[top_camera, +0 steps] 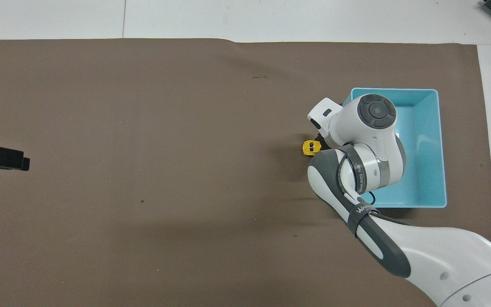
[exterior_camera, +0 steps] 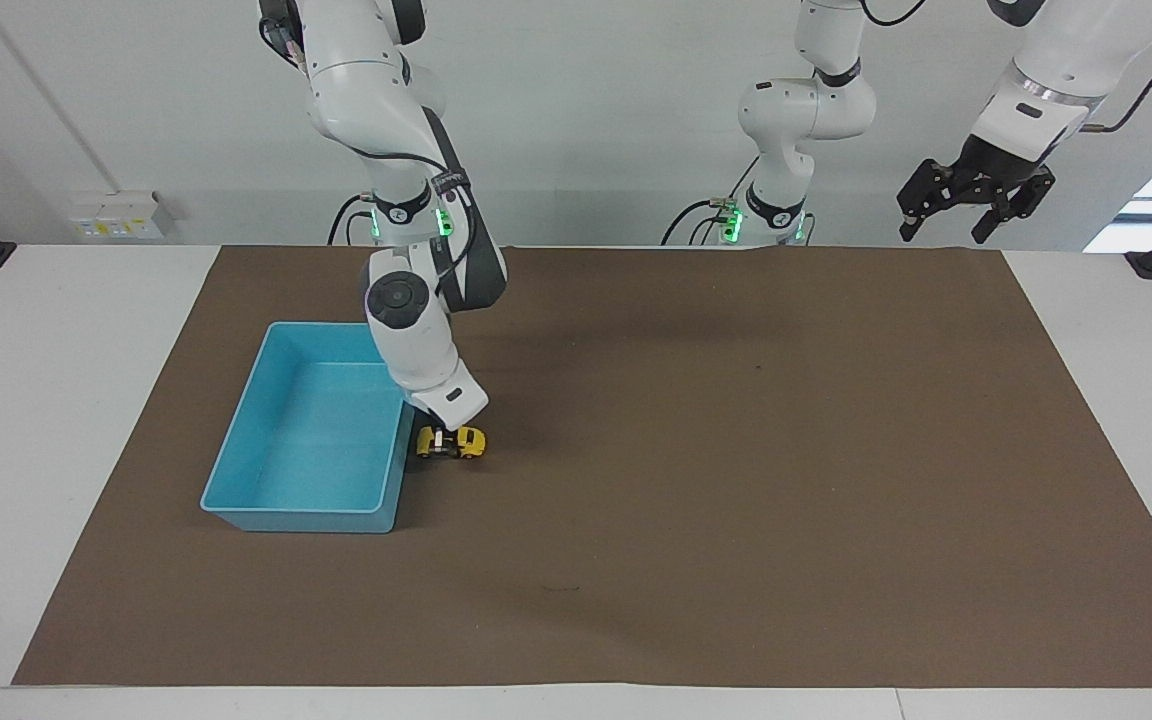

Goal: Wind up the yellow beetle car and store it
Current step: 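Close the right gripper on the yellow car beside the box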

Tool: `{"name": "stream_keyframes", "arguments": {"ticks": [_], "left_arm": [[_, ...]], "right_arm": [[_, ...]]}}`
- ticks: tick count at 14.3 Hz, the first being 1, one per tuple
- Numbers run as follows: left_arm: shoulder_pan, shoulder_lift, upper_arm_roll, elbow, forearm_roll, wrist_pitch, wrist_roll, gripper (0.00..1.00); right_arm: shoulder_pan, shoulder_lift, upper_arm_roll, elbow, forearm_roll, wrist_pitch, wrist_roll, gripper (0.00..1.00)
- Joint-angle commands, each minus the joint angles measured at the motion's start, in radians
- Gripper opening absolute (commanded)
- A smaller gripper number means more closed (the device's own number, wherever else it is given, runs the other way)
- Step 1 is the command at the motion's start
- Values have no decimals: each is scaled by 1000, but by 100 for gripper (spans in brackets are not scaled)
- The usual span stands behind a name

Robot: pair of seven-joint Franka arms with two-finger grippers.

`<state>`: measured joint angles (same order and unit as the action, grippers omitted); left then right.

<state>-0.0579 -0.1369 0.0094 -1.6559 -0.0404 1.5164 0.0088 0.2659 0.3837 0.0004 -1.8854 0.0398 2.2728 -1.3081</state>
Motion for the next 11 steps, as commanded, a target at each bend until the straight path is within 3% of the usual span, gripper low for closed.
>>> {"name": "stream_keyframes", "arguments": {"ticks": [1, 6, 11], "left_arm": [[9, -12, -5, 2, 11, -19, 7, 100], [9, -12, -5, 1, 11, -19, 7, 100], [9, -12, -5, 1, 11, -19, 7, 100]], "right_arm": [[41, -6, 0, 35, -12, -24, 56, 15], [42, -26, 0, 110, -12, -107, 70, 11], [24, -92, 0, 198, -11, -278, 67, 11]]}}
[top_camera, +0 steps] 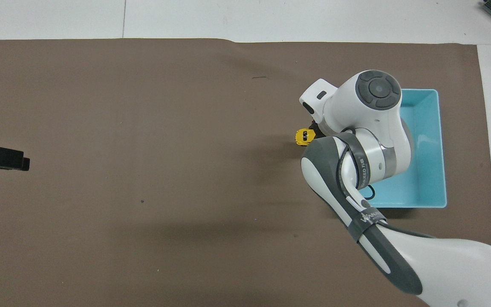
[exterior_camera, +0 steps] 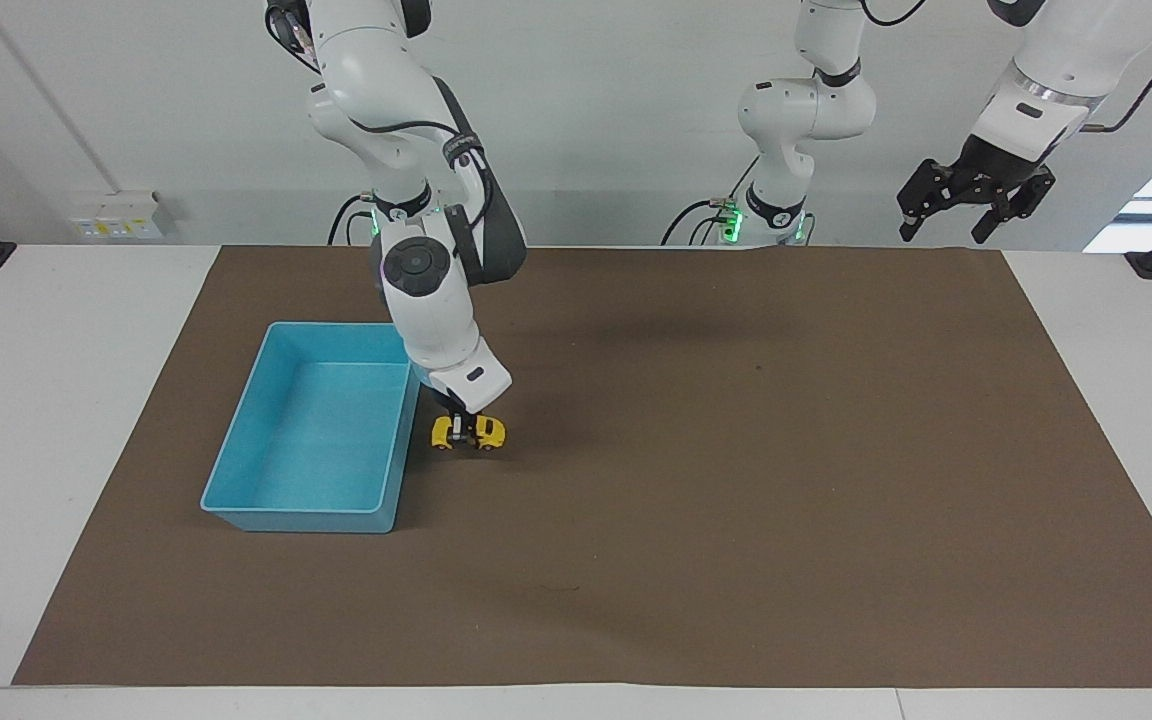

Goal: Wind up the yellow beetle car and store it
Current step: 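Close the right gripper on the yellow car beside the box, then lift the yellow car with the right gripper into the blue box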

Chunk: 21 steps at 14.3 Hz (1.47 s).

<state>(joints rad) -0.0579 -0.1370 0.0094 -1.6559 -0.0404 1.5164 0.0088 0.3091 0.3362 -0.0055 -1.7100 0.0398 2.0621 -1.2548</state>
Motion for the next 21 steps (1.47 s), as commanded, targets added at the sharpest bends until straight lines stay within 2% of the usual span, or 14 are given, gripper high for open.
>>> {"name": "stream_keyframes", "arguments": {"ticks": [1, 5, 11, 17, 21], "left_arm": [[9, -12, -5, 2, 11, -19, 7, 100], [9, -12, -5, 1, 11, -19, 7, 100], [9, -12, -5, 1, 11, -19, 7, 100], [9, -12, -5, 2, 11, -19, 7, 100], [9, -12, -5, 1, 11, -19, 7, 100]], "right_arm": [[-27, -61, 4, 23, -9, -86, 9, 11], [-71, -105, -4, 23, -12, -163, -50, 11], [-212, -124, -7, 0, -14, -204, -204, 11], [-292, -242, -7, -252, -29, -48, -308, 11], [-326, -252, -7, -335, -37, 51, -391, 11]]}}
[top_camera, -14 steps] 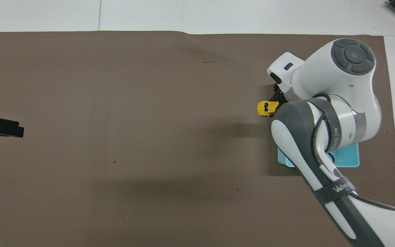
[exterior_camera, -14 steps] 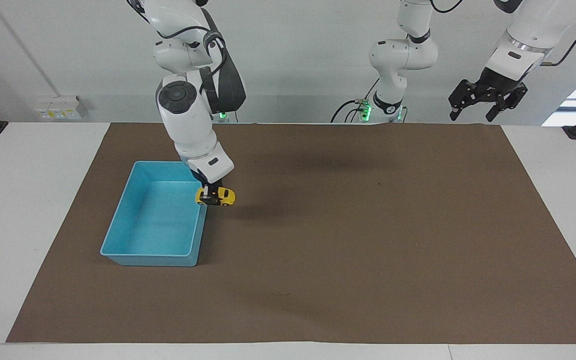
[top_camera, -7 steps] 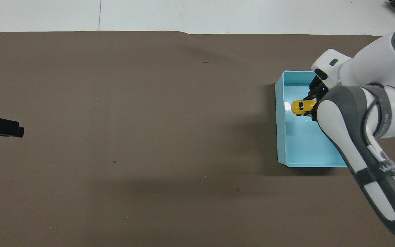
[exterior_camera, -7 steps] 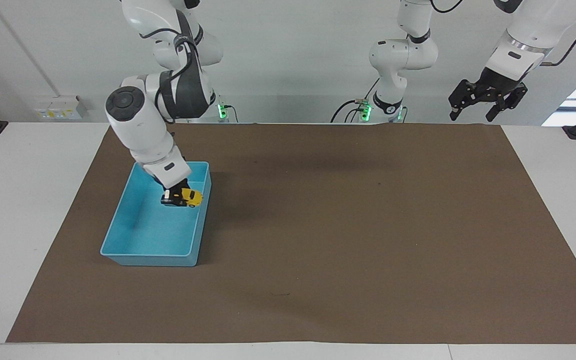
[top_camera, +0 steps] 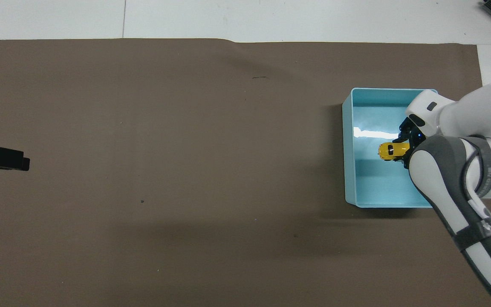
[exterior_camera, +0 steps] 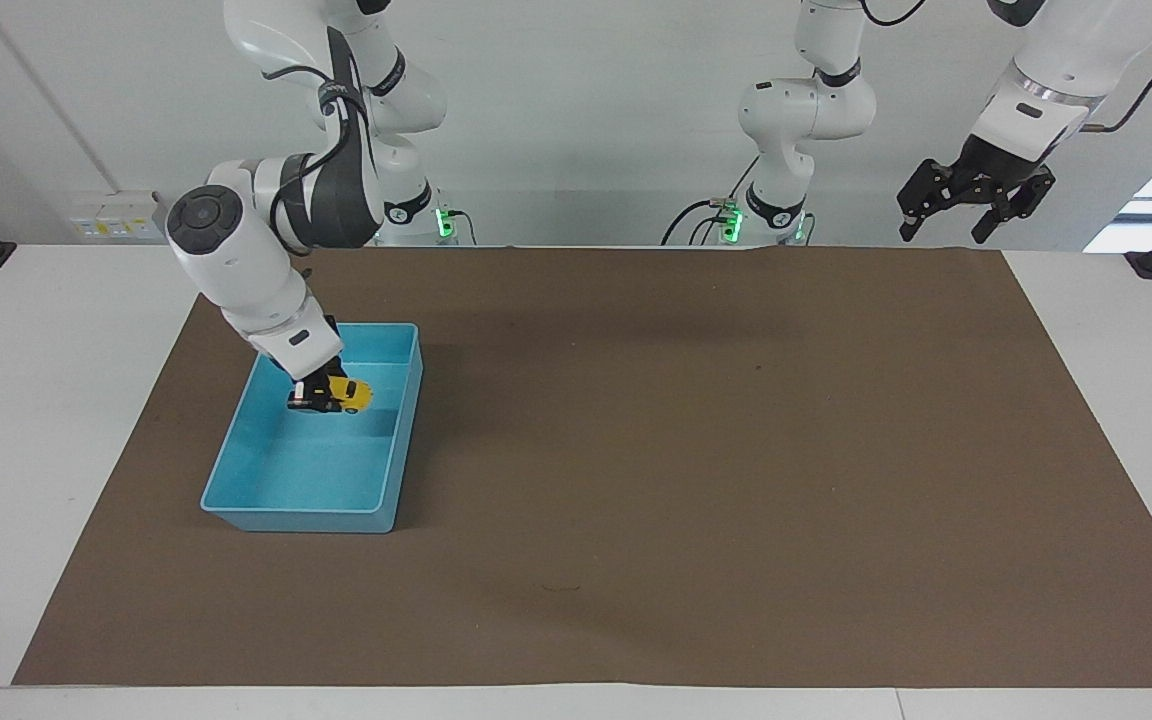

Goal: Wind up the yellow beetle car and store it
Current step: 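Lift the yellow car with the right gripper into the blue box, then lower the yellow car onto the box floor with the right gripper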

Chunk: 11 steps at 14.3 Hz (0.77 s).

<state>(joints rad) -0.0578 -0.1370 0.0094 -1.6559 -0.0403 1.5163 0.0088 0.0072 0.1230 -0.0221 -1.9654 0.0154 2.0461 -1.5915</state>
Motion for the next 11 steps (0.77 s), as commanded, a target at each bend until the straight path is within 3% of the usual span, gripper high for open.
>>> {"name": "stream_keyframes", "arguments": {"ticks": [1, 11], "left_arm": [[9, -12, -5, 1, 11, -19, 7, 100], [9, -12, -5, 1, 11, -19, 7, 100]], "right_arm": [[-24, -36, 11, -93, -12, 83, -59, 11], [-36, 9, 11, -188, -22, 265, -96, 11]]}}
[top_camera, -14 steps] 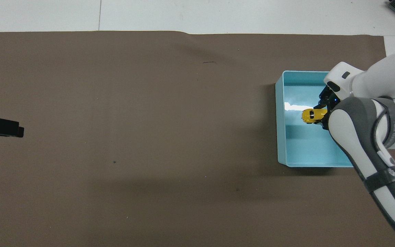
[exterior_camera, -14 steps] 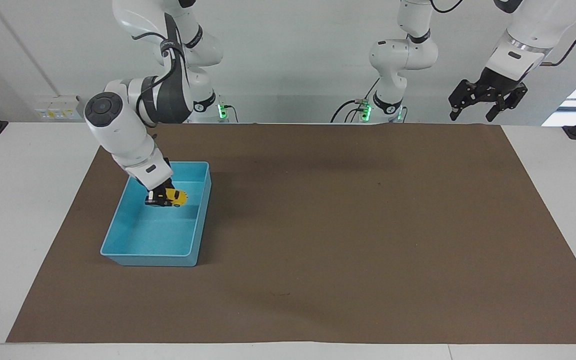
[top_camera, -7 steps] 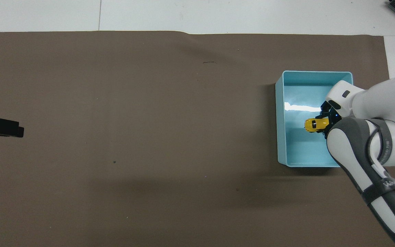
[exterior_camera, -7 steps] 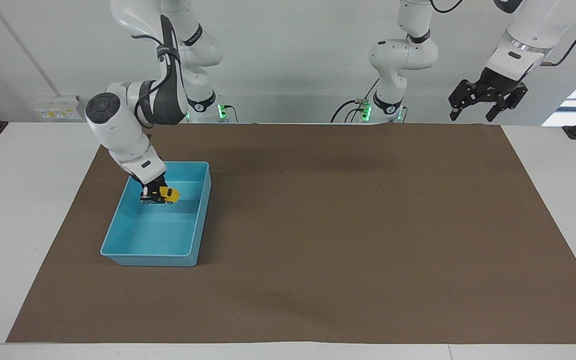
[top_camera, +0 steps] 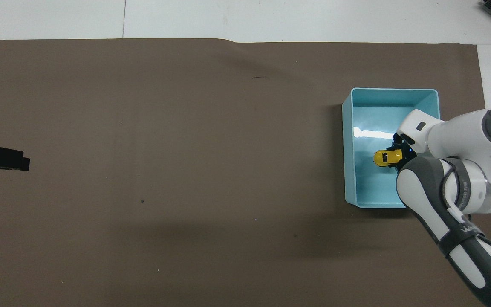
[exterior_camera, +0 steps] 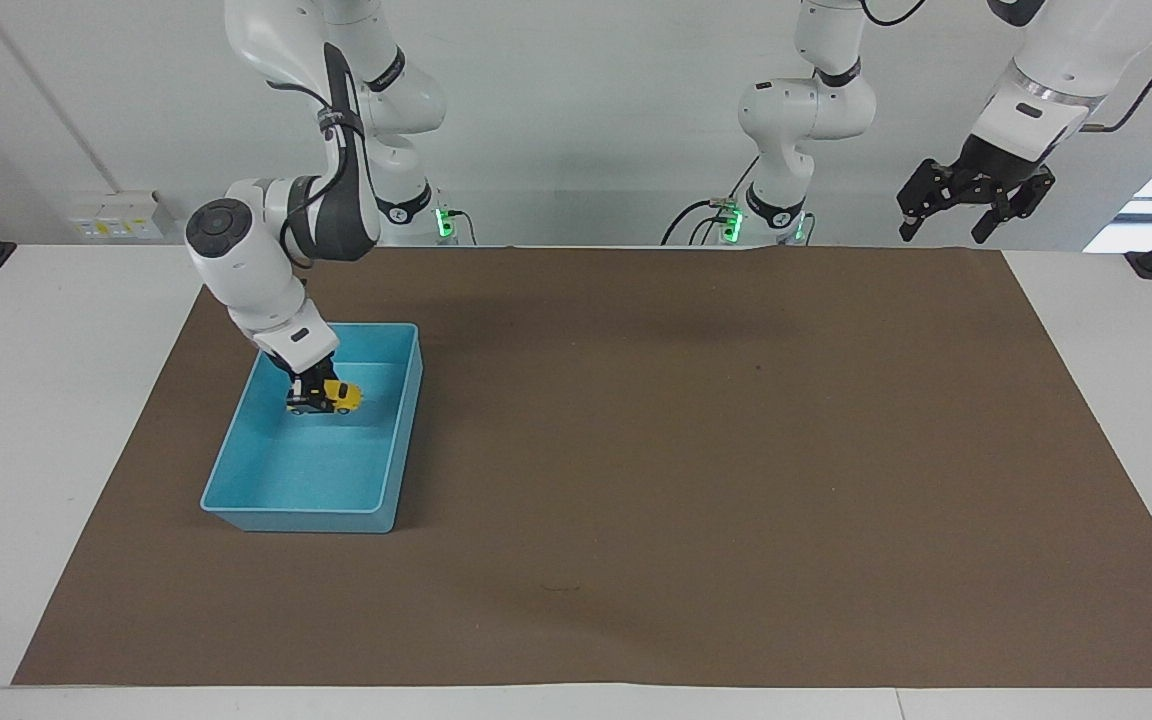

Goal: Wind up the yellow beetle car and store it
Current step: 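Lower the yellow car onto the box floor with the right gripper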

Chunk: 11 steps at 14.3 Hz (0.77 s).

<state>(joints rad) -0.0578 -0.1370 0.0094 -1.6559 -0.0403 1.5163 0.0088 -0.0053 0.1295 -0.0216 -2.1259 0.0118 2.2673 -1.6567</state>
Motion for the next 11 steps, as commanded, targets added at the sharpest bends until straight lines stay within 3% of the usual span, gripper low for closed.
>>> {"name": "stream_keyframes", "arguments": {"ticks": [1, 11], "left_arm": [[9, -12, -5, 1, 11, -19, 7, 100], [9, -12, -5, 2, 11, -19, 7, 100]], "right_arm": [[-25, 4, 11, -37, -18, 61, -37, 11], [-25, 61, 11, -61, -18, 141, -28, 14]]}}
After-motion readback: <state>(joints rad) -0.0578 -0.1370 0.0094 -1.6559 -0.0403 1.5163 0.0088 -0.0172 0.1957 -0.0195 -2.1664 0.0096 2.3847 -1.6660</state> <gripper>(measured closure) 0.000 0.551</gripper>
